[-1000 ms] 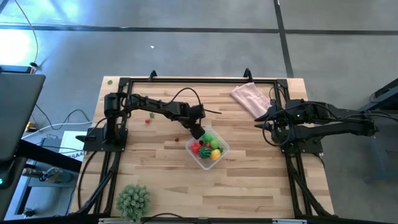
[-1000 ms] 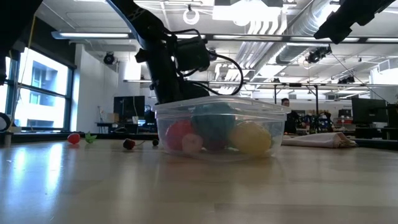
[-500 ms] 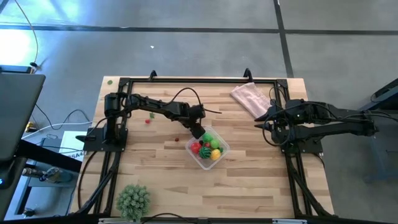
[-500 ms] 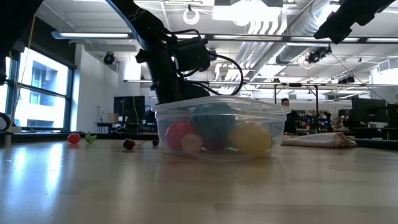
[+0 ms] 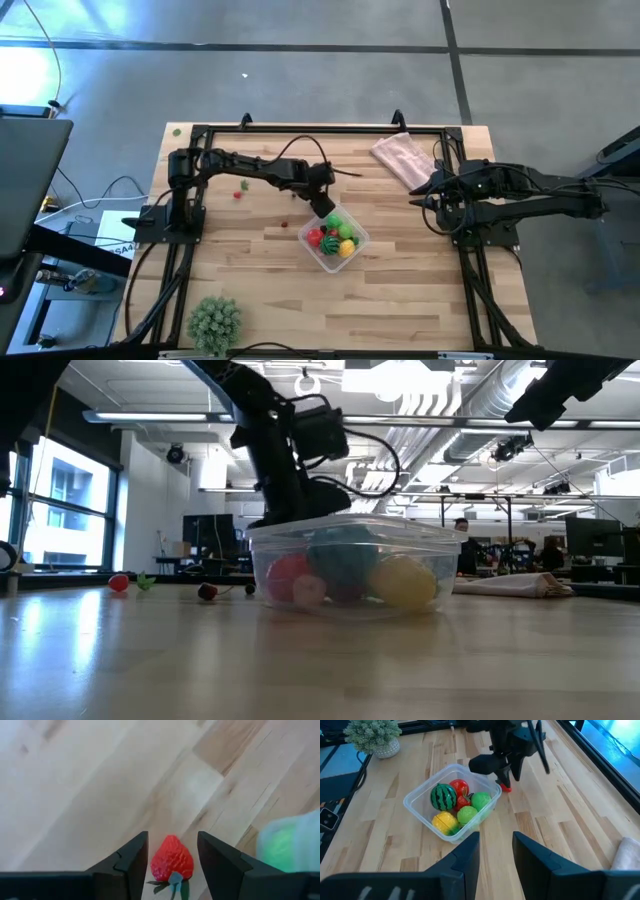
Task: Pick and placing Produce into tupperware
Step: Put the red strawberry into the transparent container
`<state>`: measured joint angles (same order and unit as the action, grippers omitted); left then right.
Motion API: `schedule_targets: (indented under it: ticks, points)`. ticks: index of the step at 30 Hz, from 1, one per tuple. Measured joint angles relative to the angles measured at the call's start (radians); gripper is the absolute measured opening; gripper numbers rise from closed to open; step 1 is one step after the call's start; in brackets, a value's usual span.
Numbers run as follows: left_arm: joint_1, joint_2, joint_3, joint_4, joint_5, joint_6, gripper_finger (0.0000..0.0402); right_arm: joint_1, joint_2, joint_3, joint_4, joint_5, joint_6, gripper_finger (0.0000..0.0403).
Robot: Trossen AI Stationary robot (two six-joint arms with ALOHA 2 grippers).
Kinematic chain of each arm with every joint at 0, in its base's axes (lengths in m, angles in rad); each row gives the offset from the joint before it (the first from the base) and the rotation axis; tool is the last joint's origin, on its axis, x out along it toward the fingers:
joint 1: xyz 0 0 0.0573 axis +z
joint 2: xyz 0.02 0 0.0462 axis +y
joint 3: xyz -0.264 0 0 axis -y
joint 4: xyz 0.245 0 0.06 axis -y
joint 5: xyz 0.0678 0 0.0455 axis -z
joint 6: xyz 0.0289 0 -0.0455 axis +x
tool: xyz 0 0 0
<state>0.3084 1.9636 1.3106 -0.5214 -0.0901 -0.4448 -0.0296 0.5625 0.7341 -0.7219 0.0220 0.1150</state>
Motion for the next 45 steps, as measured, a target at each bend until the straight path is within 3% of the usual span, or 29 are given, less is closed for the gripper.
schedule_targets:
  ticks: [8,31,37,45]
  points:
    - [0.000,-0.002,0.094,-0.144,-0.007,0.022,0.0158,0.000,0.000,0.000,0.000,0.000,0.000,0.0105]
    - [0.006,0.015,0.095,-0.139,-0.008,-0.007,0.0159,0.000,0.000,0.000,0.000,0.000,0.000,0.0105]
    - [0.007,0.065,0.094,-0.133,0.047,-0.009,0.0159,0.000,0.000,0.000,0.000,0.000,0.000,0.0105]
    - [0.006,0.068,0.094,-0.151,0.049,-0.009,0.0159,0.000,0.000,0.000,0.000,0.000,0.000,0.0105]
